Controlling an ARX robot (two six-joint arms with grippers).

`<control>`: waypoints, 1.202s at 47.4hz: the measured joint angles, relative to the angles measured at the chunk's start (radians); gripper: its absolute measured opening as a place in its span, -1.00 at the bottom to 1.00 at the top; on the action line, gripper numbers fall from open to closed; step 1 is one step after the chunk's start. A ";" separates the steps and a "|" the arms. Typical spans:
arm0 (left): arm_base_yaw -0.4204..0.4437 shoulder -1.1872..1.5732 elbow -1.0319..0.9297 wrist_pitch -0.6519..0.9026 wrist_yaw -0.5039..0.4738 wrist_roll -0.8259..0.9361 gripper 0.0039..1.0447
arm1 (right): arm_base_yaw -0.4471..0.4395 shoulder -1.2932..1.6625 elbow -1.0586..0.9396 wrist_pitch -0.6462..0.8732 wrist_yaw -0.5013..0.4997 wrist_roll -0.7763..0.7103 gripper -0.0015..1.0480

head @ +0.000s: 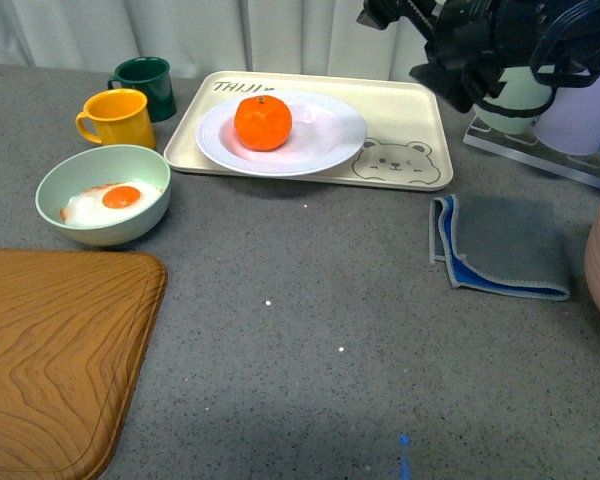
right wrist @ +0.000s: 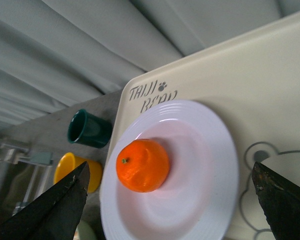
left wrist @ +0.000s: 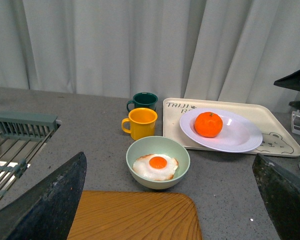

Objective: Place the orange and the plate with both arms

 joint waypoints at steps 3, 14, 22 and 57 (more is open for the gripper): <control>0.000 0.000 0.000 0.000 0.000 0.000 0.88 | 0.007 -0.074 -0.090 0.021 0.119 -0.127 0.82; 0.000 0.000 0.000 0.000 0.000 0.000 0.88 | 0.015 -0.192 -0.296 0.109 0.249 -0.396 0.82; 0.000 0.000 0.000 0.000 0.001 0.000 0.88 | 0.020 -0.228 -0.440 0.428 0.484 -0.571 0.55; 0.000 0.000 0.000 0.000 0.000 0.000 0.88 | -0.139 -0.883 -1.211 0.691 0.401 -0.664 -0.98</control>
